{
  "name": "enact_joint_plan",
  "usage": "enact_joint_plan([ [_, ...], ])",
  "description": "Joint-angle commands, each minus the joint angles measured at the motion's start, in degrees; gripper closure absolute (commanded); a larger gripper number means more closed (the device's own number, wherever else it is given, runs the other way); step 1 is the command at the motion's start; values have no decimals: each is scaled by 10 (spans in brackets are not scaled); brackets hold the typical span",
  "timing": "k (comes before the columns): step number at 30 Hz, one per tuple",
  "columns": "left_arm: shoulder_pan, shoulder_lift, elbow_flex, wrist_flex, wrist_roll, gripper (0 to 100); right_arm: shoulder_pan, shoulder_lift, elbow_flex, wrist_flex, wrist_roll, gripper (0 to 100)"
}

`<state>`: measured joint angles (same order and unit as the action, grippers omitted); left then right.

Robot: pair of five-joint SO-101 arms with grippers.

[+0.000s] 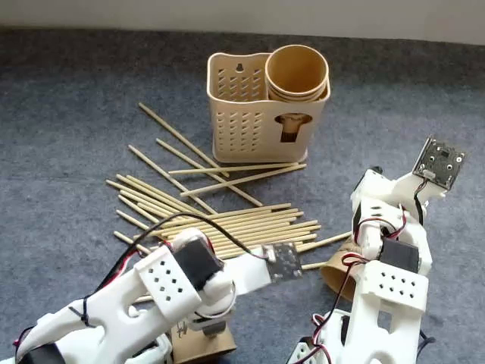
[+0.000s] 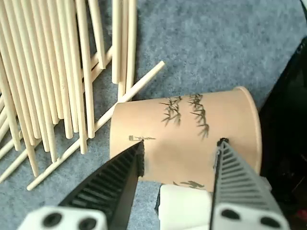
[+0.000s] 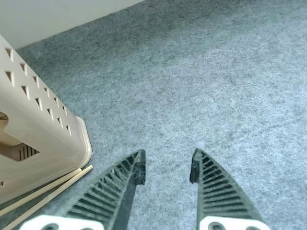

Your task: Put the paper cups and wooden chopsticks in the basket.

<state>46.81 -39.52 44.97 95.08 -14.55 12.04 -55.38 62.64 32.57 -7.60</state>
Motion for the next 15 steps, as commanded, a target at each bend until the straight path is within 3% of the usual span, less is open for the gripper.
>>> enact_joint_plan([
  [1,-139,-7,15,-71,-5,765,1,-6,-3,-13,0,840],
  [9,-314,-7,47,-212,-6,765,1,-6,-3,-13,0,840],
  [15,-360,-12,34,-222,-4,768,1,-6,-3,-13,0,840],
])
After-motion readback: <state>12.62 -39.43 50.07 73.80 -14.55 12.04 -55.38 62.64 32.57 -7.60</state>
